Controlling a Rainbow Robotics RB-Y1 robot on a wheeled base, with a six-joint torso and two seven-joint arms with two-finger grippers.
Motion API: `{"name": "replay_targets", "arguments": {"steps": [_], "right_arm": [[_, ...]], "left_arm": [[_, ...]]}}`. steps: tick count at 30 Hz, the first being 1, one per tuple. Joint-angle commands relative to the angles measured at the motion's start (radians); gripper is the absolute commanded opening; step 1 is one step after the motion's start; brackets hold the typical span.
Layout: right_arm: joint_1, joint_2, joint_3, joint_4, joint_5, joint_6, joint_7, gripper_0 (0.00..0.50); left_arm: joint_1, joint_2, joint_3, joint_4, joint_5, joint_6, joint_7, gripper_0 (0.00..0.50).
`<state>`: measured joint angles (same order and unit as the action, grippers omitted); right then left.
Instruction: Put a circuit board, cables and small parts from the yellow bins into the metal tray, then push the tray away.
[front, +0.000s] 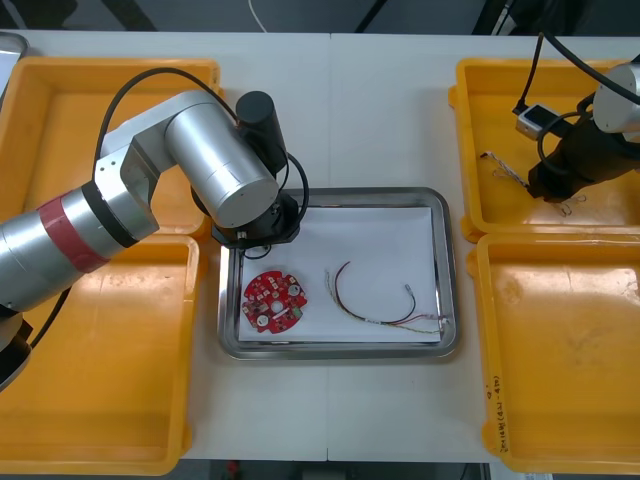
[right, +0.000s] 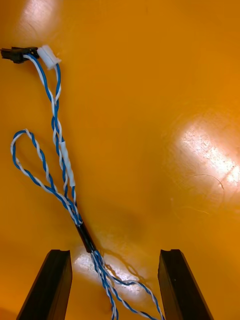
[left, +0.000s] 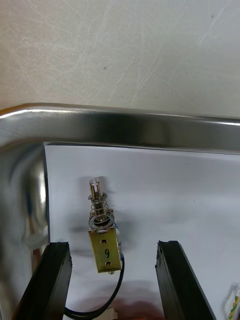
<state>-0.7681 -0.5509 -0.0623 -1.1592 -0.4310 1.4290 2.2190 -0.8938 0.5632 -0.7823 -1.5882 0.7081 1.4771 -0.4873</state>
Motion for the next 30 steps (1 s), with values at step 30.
{"name": "replay_targets", "arguments": {"steps": [30], "right_arm": [[0.052,0.029,0.01,0.033,-0.023,-0.039,-0.001,0.5]], "left_arm": [[-0.017,0.135,0.388,-0.193,0.111,0.371,-0.155,0.5]]}}
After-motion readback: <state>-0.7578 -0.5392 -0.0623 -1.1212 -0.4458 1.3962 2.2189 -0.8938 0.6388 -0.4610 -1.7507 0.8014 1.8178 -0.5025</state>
